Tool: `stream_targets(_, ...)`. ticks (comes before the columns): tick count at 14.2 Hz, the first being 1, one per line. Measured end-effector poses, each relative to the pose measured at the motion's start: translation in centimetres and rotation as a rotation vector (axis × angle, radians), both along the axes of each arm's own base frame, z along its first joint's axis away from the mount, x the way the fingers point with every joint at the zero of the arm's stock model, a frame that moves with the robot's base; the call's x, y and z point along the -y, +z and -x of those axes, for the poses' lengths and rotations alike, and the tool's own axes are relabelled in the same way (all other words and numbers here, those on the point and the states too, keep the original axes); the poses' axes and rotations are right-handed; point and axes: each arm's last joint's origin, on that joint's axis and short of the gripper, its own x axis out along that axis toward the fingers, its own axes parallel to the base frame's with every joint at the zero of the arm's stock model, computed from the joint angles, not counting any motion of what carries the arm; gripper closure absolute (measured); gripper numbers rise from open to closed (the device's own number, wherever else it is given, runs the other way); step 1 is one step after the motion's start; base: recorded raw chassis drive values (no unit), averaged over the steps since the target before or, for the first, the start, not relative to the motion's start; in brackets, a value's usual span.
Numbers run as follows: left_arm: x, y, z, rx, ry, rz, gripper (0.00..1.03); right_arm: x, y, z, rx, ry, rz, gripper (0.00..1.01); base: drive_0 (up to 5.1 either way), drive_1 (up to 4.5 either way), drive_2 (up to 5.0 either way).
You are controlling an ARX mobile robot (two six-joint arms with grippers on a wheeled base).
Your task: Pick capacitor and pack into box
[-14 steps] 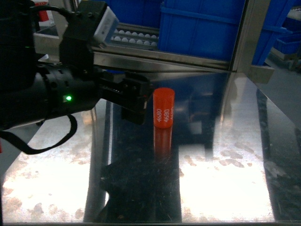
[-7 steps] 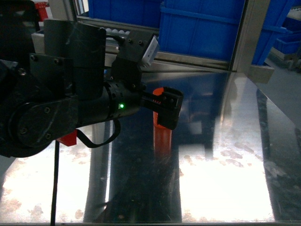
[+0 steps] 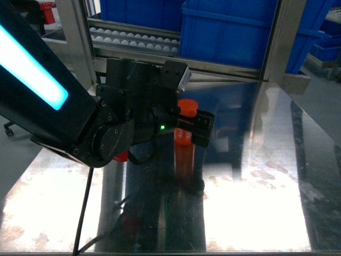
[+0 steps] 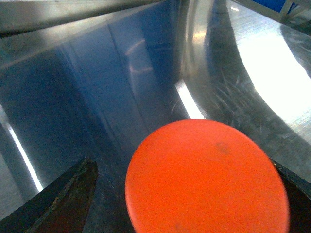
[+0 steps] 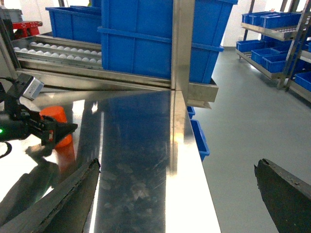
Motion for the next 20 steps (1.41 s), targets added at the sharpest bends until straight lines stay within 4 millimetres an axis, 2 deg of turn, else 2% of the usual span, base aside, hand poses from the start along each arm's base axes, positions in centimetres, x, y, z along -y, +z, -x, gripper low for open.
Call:
stream_targets(1,0.2,-0.2,-0.3,-0.02,0.009,0.008,0.09,0.0,0.0,0.0,0.0,0.0,0.0,0.03,0.0,0.0,0.0)
stream_targets(2,0.4,-0.1,-0.4,-0.041,0.013,0.022,0.19,0.0,0.0,0.0,0.0,0.0,0.0,0.03,0.0,0.0,0.0)
stream_targets(3,0.5,0.1,-0.4,-0.059,0.02,0.04,0.32,0.0,0.0,0.0,0.0,0.0,0.0,0.03,0.0,0.0,0.0)
stream_targets(4,0.2,0.8,0.0,-0.095,0.046,0.065,0.55,0.0,0.0,0.0,0.0,0.0,0.0,0.03,0.0,0.0,0.0)
stream_targets(5,-0.2,1.7,0.5,-0.098,0.051,0.077,0.58,0.0,0.0,0.0,0.0,0.0,0.0,0.03,0.0,0.0,0.0)
stream_targets(6,-0.7,2.9,0.9,-0.072,0.057,0.085,0.58,0.0,0.0,0.0,0.0,0.0,0.0,0.03,0.0,0.0,0.0)
stream_targets(8,-2.6,6.9,1.9,0.032,0.102,0.097,0.58,0.0,0.0,0.0,0.0,0.0,0.0,0.03,0.0,0.0,0.0)
stream_targets(10,-6.2,11.9,4.2,0.16,0.196,0.131,0.59,0.0,0.0,0.0,0.0,0.0,0.0,0.03,0.0,0.0,0.0)
stream_targets(11,-8.4,14.3,6.2,0.231,0.238,0.152,0.59,0.0,0.0,0.0,0.0,0.0,0.0,0.03,0.0,0.0,0.0)
stream_targets(12,-11.0,16.4,9.1,0.285,0.298,0.163,0.59,0.0,0.0,0.0,0.0,0.0,0.0,0.03,0.0,0.0,0.0)
stream_targets(13,-12.9,17.5,12.2,0.304,0.339,0.165,0.59,0.0,0.0,0.0,0.0,0.0,0.0,0.03,0.0,0.0,0.0)
stream_targets(14,-13.9,18.0,14.3,0.322,0.357,0.169,0.59,0.0,0.0,0.0,0.0,0.0,0.0,0.03,0.0,0.0,0.0)
stream_targets(15,-14.2,18.9,15.2,0.353,0.363,0.183,0.59,0.0,0.0,0.0,0.0,0.0,0.0,0.03,0.0,0.0,0.0)
stream_targets(17,-14.2,19.5,15.3,0.381,0.361,0.195,0.59,0.0,0.0,0.0,0.0,0.0,0.0,0.03,0.0,0.0,0.0)
stream_targets(19,-14.1,18.8,15.0,0.337,0.371,0.177,0.59,0.0,0.0,0.0,0.0,0.0,0.0,0.03,0.0,0.0,0.0)
stream_targets(20,-14.1,18.4,15.4,0.304,0.458,0.136,0.59,0.0,0.0,0.0,0.0,0.0,0.0,0.03,0.0,0.0,0.0)
